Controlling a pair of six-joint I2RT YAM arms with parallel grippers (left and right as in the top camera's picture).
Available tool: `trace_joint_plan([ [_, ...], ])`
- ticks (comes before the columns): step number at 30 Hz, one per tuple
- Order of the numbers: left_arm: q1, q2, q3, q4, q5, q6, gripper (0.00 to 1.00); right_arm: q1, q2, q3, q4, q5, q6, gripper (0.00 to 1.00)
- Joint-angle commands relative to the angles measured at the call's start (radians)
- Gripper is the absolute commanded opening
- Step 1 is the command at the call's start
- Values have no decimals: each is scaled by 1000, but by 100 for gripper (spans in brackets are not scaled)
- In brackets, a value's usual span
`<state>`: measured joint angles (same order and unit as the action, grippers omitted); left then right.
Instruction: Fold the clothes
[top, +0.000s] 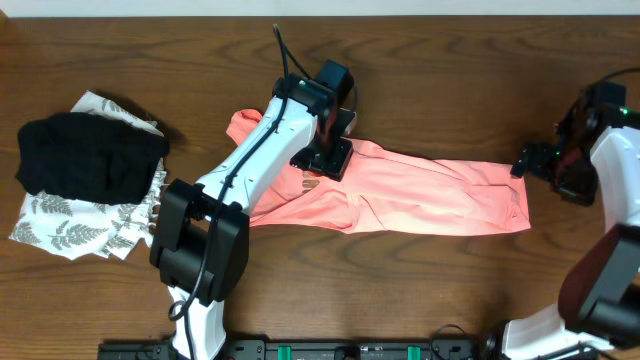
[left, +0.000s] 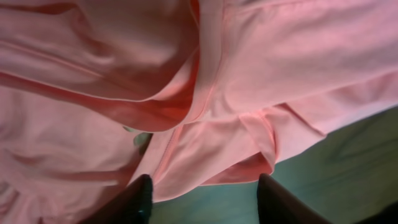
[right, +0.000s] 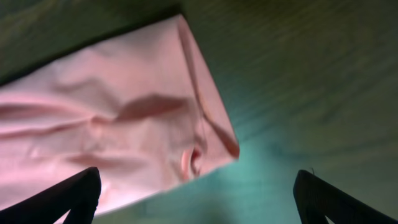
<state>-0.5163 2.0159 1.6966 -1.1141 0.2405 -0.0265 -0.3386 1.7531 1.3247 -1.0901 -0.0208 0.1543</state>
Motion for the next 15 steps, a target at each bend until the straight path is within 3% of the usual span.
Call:
trace_joint_plan([
  [1, 0, -4, 6, -3, 14, -2, 59, -53, 93, -5, 28, -171, -111, 94],
  [3, 0, -12, 7, -11, 13, -2, 56, -66, 144, -5, 50, -296, -214, 89],
  [5, 3, -33, 8, -26, 13, -2, 43, -67, 182, -5, 65, -309, -232, 89],
  [7, 11, -70, 8, -37, 11, -2, 41, -67, 212, -5, 79, -309, -232, 89],
  [11, 52, -190, 8, -35, -2, -5, 41, -60, 254, -5, 89, -309, -248, 90],
  [15, 119, -320, 8, -2, -28, -13, 52, -41, 270, -25, 111, -309, -261, 90],
])
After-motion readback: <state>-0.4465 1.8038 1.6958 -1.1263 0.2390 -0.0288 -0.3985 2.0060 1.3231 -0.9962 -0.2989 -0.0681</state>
